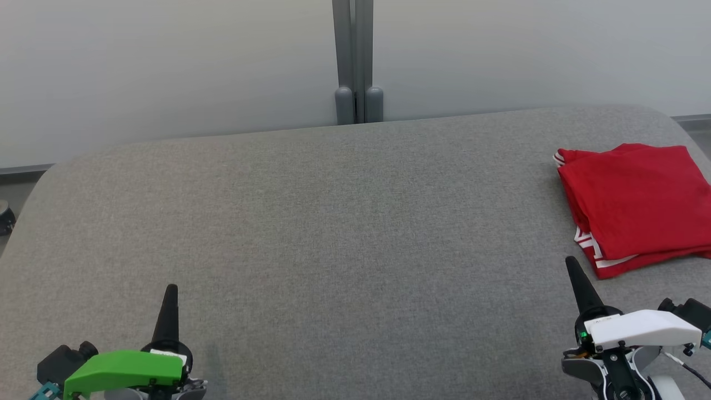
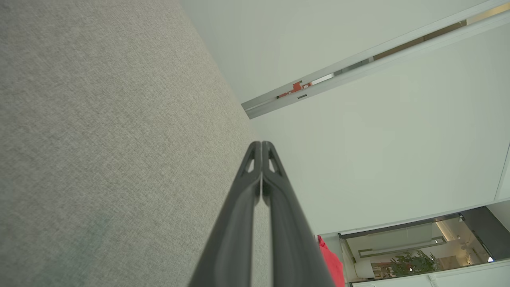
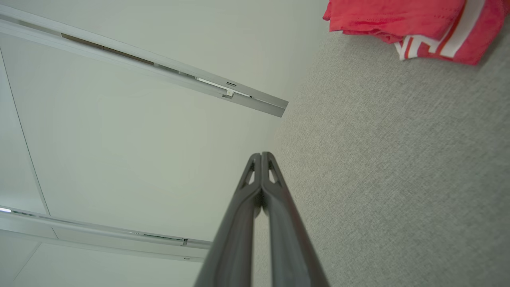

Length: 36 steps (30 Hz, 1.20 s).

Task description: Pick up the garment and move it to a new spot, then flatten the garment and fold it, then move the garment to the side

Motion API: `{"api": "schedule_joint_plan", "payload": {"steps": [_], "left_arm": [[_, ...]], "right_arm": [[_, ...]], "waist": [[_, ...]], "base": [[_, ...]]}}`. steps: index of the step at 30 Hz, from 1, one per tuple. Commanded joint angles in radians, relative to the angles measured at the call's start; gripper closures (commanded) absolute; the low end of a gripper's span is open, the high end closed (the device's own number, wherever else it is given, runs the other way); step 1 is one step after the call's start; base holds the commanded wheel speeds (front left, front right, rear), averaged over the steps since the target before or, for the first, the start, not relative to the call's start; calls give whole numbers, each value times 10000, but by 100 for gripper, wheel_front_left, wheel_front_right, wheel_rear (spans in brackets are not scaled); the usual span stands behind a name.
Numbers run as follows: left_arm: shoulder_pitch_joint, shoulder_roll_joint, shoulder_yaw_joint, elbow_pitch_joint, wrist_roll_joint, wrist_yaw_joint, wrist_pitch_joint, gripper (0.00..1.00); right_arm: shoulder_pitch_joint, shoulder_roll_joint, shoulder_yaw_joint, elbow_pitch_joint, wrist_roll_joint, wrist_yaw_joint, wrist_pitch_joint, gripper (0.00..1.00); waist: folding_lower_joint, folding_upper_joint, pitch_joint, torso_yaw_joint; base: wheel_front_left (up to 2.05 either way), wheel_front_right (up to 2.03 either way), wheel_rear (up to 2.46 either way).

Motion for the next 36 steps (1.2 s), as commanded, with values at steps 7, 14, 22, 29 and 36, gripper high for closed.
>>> {"api": "schedule_joint_plan", "payload": {"steps": [7,14,22,29,36], "left_arm": [[-384,87,221,30,-798,-149,214,100],[-518,79,373,83,-1389,-222,376,100],[-646,64,522,145,-2008,-302,564,100],[-751,50,660,205,-2511,-373,710,100],[-867,36,785,262,-2995,-444,876,100]], "right_arm": [[-322,20,-174,8,733,5,240,100],[-427,53,-287,52,1283,5,403,100],[-514,95,-412,97,1866,5,583,100],[-598,131,-511,137,2345,4,713,100],[-651,168,-613,180,2798,6,865,100]], "waist": [[0,0,60,-2],[0,0,116,-4],[0,0,180,-7],[0,0,235,-9],[0,0,291,-11]], "base": [[0,0,0],[0,0,0],[0,0,0],[0,0,0],[0,0,0]]}}
